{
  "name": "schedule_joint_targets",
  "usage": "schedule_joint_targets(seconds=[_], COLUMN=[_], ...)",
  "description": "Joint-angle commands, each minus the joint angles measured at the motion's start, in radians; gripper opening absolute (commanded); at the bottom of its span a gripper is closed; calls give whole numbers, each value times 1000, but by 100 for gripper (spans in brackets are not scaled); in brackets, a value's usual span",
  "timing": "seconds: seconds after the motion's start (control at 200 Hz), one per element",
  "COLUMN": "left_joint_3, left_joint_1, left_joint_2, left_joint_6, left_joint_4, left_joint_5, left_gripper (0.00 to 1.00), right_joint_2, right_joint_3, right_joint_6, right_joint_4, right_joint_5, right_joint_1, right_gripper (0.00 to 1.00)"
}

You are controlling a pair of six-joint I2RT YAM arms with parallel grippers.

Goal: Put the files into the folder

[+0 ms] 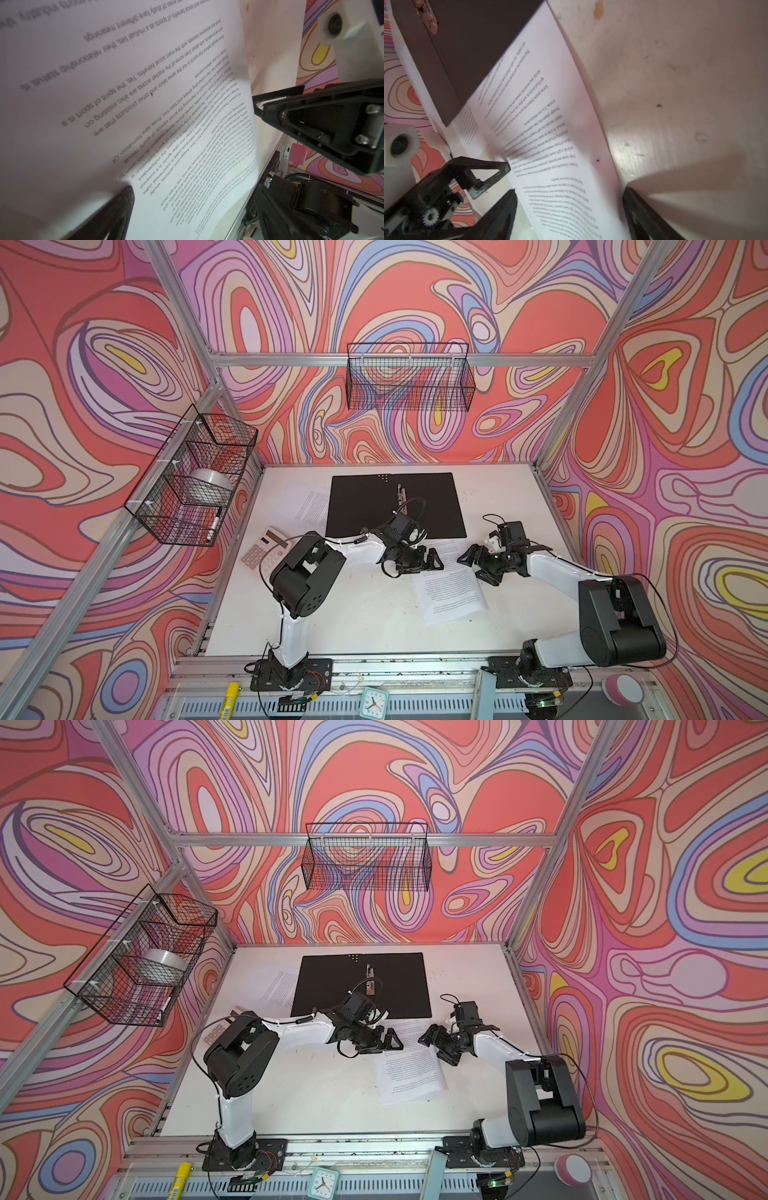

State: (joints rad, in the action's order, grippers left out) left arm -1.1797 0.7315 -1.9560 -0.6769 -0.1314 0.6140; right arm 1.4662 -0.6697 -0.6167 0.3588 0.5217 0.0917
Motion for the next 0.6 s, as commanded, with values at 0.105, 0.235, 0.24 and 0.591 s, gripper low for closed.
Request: schedule_joint_targets(seconds=[0.105,0.235,0.24,0.591], left_joint_3=[30,30,31,32], left_joint_1=[-1,-1,-1,-1], left_joint_2=[-87,-92,-92,-85], left_joint_6=[76,86,86,95], left_joint_4=[-190,-197,-197,-201], left_joint_5=[-121,-127,-127,-131], left_gripper=[92,92,92,92], right_joint_2=[113,153,154,265], right_joint_3=[-53,-141,-143,-262], right_joint_6=[73,132,134,152], right_joint_4=[35,58,57,16], right_joint_5=[50,94,95,107], right_joint_1=[12,12,12,-26], right_gripper=[89,90,90,88])
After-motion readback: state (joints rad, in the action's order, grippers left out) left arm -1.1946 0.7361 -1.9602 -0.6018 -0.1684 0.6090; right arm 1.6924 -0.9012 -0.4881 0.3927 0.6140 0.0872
